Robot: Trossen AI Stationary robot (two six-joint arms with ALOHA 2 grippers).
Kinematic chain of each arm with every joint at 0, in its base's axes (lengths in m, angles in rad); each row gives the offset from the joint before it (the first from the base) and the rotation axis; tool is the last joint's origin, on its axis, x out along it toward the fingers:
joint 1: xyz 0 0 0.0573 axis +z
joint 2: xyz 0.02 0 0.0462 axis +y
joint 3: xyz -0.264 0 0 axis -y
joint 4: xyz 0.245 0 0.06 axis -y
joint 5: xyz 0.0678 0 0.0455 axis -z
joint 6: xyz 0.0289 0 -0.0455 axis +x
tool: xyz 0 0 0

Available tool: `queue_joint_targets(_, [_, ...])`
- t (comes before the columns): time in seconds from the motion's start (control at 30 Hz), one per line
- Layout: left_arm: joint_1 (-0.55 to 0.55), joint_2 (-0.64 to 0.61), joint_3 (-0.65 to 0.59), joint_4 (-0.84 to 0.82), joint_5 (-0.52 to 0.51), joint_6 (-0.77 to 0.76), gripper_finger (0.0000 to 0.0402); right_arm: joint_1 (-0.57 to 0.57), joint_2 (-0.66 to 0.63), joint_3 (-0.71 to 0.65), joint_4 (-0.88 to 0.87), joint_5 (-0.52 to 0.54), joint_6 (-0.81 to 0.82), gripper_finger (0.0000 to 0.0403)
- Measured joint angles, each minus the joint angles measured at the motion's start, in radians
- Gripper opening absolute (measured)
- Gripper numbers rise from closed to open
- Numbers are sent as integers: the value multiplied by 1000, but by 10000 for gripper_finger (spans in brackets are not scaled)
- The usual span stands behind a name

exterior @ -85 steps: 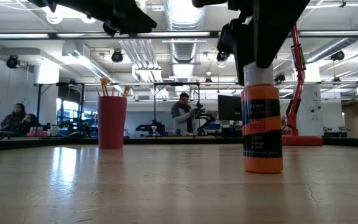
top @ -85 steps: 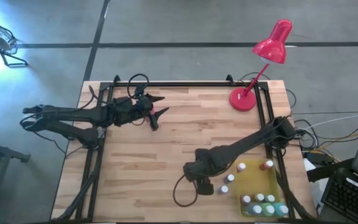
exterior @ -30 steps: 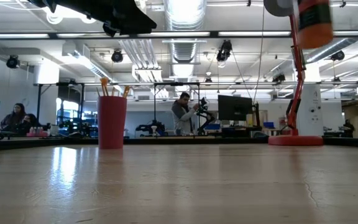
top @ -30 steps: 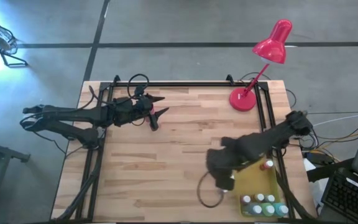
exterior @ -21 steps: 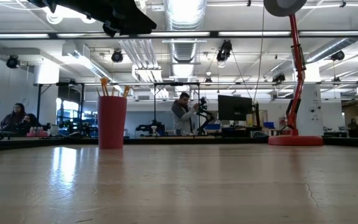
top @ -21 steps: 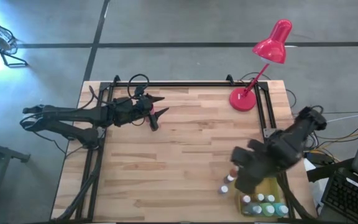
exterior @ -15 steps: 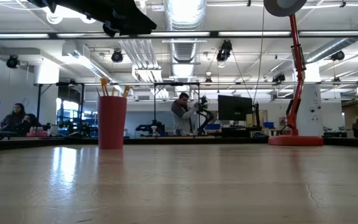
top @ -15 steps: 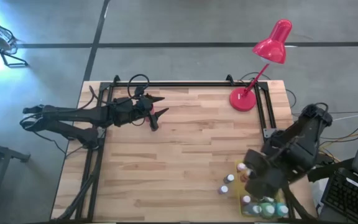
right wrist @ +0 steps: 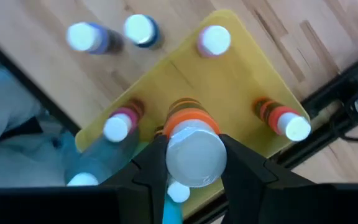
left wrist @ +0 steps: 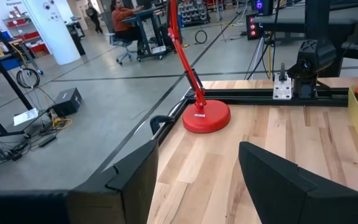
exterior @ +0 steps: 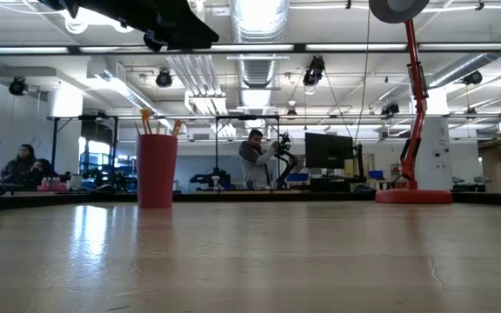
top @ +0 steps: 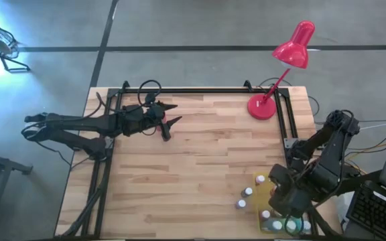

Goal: Pick & Place Paint Supplies
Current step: Put the orange paint bottle into the yellow bin

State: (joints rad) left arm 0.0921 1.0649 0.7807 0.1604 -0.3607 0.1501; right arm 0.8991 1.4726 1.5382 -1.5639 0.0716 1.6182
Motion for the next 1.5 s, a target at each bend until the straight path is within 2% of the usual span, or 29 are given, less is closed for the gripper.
queue_joint_targets(0.13, [0, 0, 0, 0, 0, 0, 229, 0, 0, -47, 11, -4, 112, 113])
queue_joint_targets(0.37, [0, 0, 0, 0, 0, 0, 229, 0, 0, -137, 93, -76, 322, 113])
queue_joint_targets(0.63, [0, 0, 0, 0, 0, 0, 229, 0, 0, -206, 176, -81, 427, 113])
queue_joint_targets(1.2, [0, 0, 0, 0, 0, 0, 229, 0, 5, -373, 393, -95, 499, 113])
queue_joint_targets(1.5, [0, 0, 0, -1, 0, 0, 229, 39, 5, -436, 452, -95, 497, 113])
